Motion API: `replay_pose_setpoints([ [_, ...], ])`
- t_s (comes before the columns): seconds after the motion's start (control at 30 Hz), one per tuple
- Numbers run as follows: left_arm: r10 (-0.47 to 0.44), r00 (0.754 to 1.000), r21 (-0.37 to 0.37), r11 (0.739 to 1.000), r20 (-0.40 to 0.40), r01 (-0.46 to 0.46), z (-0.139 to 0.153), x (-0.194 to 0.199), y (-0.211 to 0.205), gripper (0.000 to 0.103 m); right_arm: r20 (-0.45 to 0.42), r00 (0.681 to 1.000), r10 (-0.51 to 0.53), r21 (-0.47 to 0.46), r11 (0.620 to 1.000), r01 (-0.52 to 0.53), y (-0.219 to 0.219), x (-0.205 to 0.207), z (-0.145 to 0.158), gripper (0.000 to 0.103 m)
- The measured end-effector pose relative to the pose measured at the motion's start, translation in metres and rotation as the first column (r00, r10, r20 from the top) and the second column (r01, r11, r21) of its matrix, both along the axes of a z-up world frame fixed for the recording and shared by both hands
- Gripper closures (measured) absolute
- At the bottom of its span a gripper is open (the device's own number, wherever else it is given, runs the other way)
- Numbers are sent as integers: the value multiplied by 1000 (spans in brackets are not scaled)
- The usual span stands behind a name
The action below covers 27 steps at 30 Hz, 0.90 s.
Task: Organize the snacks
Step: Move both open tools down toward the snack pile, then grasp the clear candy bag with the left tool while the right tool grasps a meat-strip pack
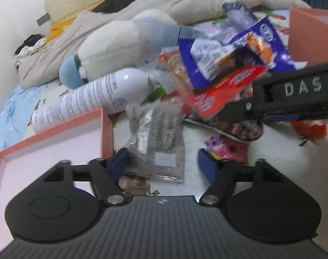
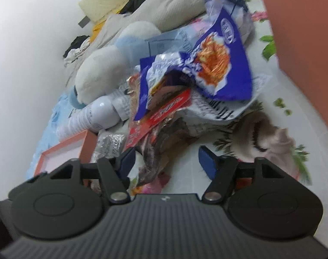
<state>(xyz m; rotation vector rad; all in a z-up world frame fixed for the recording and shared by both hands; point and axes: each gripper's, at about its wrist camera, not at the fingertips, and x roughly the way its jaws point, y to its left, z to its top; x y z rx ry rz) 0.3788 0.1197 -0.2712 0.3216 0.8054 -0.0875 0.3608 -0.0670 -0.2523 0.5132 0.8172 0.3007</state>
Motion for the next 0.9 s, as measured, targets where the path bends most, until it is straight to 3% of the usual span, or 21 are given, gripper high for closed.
replay_pose_setpoints([
  [0.07, 14, 1000, -17, 1000, 8, -14, -1, 2, 4, 37, -7, 1000, 12, -6, 1000, -12, 2, 4, 0, 49],
  [0.1, 23, 1000, -15, 1000, 10, -22, -1, 4, 5, 43, -21, 1000, 12, -7, 1000, -13, 4, 7, -1, 61],
  [0.17, 27, 1000, -19, 999, -1, -27, 1, 7, 8, 47, -31, 999, 17, -7, 1000, -18, 3, 8, 1, 65],
  [0.23, 43, 999, -42, 998, -16, -43, 3, 9, 11, 49, -26, 999, 29, -20, 999, -29, 2, 7, 5, 80],
  [0.47, 103, 994, -101, 989, -46, -107, 12, -2, 17, 57, -34, 997, 71, -83, 994, -74, -6, -10, 15, 84],
  [0.9, 185, 980, -243, 950, -74, -198, 25, -75, -1, 59, -20, 995, 98, -140, 985, -100, -38, -77, 22, 86],
])
